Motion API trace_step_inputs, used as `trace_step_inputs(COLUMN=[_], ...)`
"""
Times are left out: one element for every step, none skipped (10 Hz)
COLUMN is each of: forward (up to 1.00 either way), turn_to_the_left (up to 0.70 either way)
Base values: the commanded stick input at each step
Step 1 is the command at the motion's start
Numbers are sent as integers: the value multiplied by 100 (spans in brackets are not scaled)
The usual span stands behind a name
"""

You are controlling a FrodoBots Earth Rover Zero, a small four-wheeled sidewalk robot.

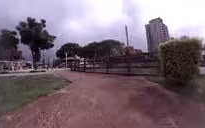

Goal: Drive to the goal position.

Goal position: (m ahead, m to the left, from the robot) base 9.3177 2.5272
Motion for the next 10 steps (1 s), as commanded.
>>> trace_step_inputs(forward=[100,100,100,100,100,100,100,100,100,100], turn_to_the_left=[0,0,0,0,0,0,12,29,34,0])
